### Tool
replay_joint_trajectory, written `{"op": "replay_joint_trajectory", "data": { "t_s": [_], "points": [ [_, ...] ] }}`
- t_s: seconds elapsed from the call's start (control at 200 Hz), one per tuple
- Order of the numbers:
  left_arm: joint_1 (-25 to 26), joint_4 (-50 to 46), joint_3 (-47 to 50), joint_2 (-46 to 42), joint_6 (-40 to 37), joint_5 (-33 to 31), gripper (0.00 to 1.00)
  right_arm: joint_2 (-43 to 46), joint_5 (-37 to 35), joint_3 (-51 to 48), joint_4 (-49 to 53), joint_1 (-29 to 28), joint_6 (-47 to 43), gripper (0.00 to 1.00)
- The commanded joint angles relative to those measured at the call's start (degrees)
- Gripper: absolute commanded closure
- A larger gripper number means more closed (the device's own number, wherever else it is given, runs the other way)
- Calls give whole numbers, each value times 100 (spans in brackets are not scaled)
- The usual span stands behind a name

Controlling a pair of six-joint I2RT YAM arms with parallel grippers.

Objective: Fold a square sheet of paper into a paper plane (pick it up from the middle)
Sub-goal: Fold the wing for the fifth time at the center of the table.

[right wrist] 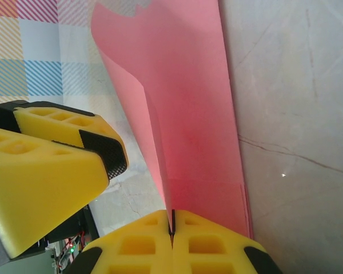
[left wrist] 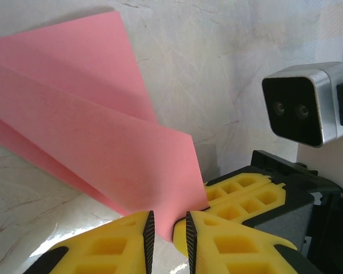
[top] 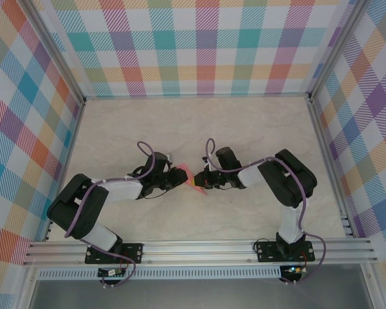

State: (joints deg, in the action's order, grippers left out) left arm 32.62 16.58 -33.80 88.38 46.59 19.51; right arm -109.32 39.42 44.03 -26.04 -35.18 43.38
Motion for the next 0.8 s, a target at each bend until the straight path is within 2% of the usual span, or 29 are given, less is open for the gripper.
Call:
{"op": "replay_joint_trajectory", "data": {
  "t_s": [0.0,0.795],
  "points": [
    [92,240,69,92,-165,62,77,-141,123,135,20,46,89,100],
    [112,416,68,347,-270,46,79,-342,343,292,225,99,243,100]
  ]
}}
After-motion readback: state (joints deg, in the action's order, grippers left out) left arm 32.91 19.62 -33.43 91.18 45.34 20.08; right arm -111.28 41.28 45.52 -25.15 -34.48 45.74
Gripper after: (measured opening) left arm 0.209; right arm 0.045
